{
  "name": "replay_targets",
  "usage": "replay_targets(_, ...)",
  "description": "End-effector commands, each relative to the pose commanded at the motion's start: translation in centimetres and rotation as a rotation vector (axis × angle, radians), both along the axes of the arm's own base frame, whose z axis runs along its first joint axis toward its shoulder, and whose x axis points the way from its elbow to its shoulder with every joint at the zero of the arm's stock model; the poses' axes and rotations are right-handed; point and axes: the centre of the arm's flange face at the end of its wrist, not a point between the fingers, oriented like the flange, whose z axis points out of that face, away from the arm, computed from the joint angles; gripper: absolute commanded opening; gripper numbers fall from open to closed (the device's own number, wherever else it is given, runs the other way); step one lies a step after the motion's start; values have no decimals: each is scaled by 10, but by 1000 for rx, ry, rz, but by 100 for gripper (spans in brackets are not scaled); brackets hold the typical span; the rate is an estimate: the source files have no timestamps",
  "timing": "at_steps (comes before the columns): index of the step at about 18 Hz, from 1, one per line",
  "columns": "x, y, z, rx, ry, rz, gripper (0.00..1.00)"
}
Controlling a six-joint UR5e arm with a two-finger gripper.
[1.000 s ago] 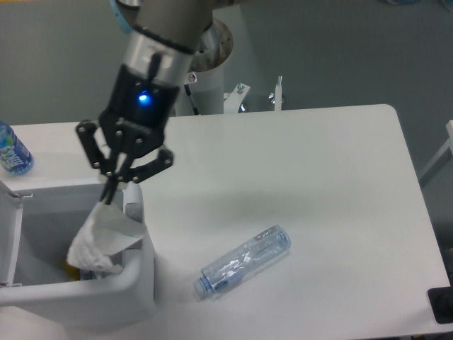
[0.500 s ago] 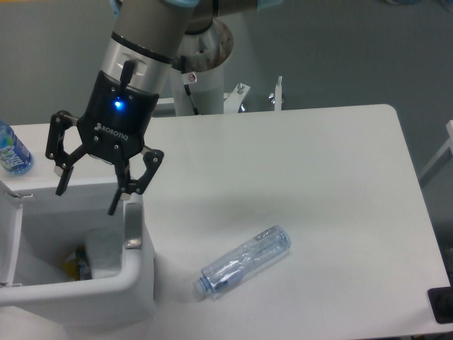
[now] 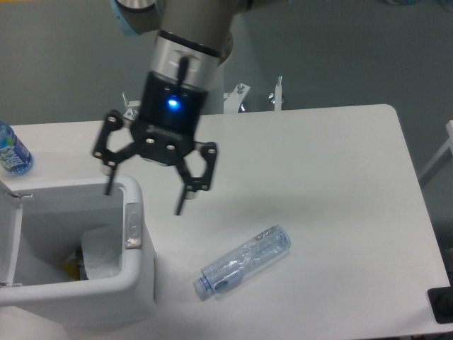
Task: Place the trash in the trash can
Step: 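Move the open gripper back over the clear water bottle, then lower the gripper and close it around the water bottle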
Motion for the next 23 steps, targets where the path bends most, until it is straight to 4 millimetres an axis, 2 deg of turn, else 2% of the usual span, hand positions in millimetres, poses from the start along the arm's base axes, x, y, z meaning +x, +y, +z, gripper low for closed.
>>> replay_targets(2, -27, -21, -34, -79, 74, -36, 100)
replay_targets(4, -39, -32, -58, -143, 140, -102, 100)
replay_targets(6, -66, -44, -85, -211, 188, -144, 100)
replay_targets(9, -85, -42, -146, -321, 229, -278, 100)
replay_targets(11, -96, -42, -177, -417, 267, -356, 100)
replay_targets(16, -105, -30, -239, -470, 192, -389, 100)
replay_targets(18, -97, -16, -259, -481, 169, -411, 100)
replay_targets(23, -74, 8, -293, -496, 118, -441, 100)
